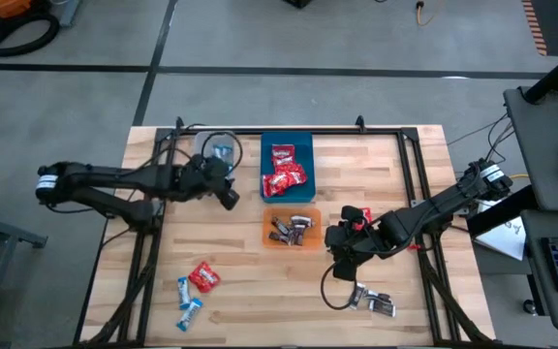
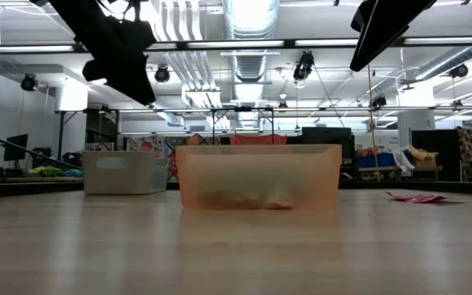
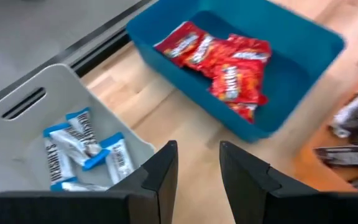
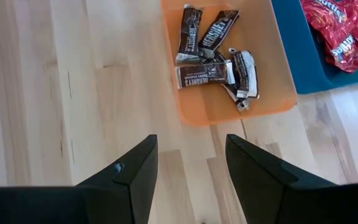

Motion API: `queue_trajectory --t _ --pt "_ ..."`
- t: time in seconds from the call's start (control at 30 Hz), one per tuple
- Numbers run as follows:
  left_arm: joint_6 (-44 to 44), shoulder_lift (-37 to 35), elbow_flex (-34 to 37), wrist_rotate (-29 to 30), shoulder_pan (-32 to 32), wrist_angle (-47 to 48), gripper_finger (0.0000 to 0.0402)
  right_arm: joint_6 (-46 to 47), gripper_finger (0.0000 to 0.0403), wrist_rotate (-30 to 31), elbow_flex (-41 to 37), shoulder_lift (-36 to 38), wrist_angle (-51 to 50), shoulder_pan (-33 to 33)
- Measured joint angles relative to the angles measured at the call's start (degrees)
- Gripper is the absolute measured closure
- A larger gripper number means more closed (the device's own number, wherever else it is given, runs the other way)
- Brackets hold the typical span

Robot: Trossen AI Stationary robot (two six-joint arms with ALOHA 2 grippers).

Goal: Sort candy
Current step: Put the red candy into the blue bin

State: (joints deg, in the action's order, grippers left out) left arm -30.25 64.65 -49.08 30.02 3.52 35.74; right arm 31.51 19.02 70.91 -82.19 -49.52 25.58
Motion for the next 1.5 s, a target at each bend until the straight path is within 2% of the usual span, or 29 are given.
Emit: queue_trajectory --t 0.5,0.87,1.13,1.5 --pt "-8.5 2.3 0.0 0.9 -11.9 -0.2 0.03 2.1 0.0223 -0.1 0.0 0.0 -3.6 0.0" --pt "-12.1 5.1 0.1 0.9 -14.1 -0.1 0.03 14.2 0.0223 1.6 -1.1 0.1 -13.0 -2.4" --pt "-15.6 5.1 0.1 -5.5 -16.2 0.0 0.0299 16.5 0.0223 2.0 -4.3 0.1 -15.4 -4.8" --pt "-22.8 5.1 0.1 -7.1 -22.5 0.0 0.0299 18.3 0.0223 2.0 -11.2 0.1 -12.7 -8.2"
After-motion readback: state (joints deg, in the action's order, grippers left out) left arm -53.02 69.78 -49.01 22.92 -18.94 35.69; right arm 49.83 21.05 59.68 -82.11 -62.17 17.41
